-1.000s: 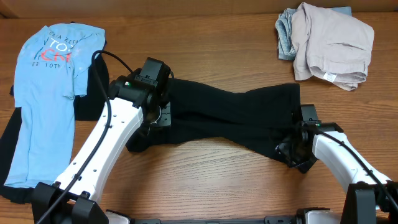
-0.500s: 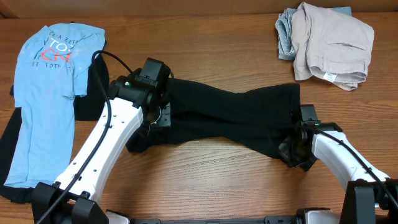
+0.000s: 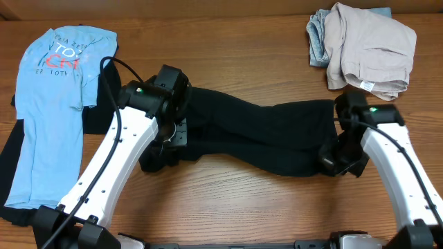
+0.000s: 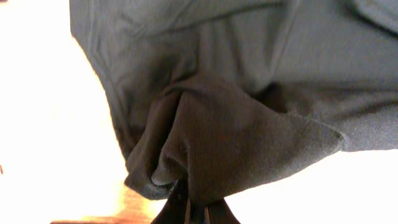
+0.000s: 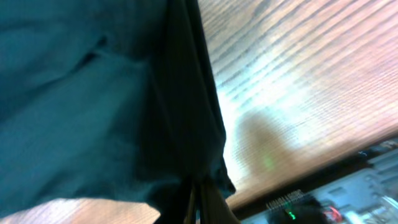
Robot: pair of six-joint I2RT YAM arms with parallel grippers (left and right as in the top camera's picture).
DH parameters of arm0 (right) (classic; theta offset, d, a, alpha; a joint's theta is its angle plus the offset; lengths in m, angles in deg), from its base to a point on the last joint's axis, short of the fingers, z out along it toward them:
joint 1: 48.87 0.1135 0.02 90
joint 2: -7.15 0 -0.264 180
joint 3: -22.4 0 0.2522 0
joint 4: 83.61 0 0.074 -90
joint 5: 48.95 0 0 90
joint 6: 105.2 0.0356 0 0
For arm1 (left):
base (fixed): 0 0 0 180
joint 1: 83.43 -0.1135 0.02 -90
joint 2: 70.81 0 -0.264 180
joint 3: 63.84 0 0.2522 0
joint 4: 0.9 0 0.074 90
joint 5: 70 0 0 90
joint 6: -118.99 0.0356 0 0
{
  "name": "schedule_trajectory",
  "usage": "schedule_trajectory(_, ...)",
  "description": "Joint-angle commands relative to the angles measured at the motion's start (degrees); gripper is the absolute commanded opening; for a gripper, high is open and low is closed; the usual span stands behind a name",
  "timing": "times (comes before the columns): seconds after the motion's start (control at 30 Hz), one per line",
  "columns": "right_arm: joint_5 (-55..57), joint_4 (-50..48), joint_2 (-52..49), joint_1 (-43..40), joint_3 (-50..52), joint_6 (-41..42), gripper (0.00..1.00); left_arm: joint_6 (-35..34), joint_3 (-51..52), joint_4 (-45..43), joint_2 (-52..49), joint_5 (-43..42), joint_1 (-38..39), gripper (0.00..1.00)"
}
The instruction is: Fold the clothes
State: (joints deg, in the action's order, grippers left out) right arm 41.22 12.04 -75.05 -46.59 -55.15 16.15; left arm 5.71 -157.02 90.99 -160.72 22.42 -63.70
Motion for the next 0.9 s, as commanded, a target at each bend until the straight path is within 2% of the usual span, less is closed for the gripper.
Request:
schedule_trajectory(0.0, -0.5, 2.8, 1.4, 0.2, -4.2, -6.0, 0.04, 1.5, -1.4, 1.0, 0.0, 0.8, -0.2, 0.04)
schedule_trajectory(0.17, 0.7, 0.6, 1.4, 0.1, -4.6, -6.3, 0.04, 1.4, -1.4, 0.8, 0.0, 4.6, -0.2, 0.04)
schedule_trajectory(0.4, 0.8, -14.8, 1.3, -1.9, -4.6, -7.2, 0.04, 1.4, -1.4, -8.7, -0.3, 15.6, -0.3, 0.04)
schedule_trajectory(0.73, 2.4, -26.6, -3.7, -4.0, -4.6, -9.4, 0.04, 3.1, -1.4, -20.0, -6.1, 15.8, -0.3, 0.04)
schedule_trajectory(0.87, 2.4, -29.6, -7.8, -4.1, -4.6, -10.6, 0.04, 5.3, -1.4, -22.9, -10.4, 15.8, -0.3, 0.08)
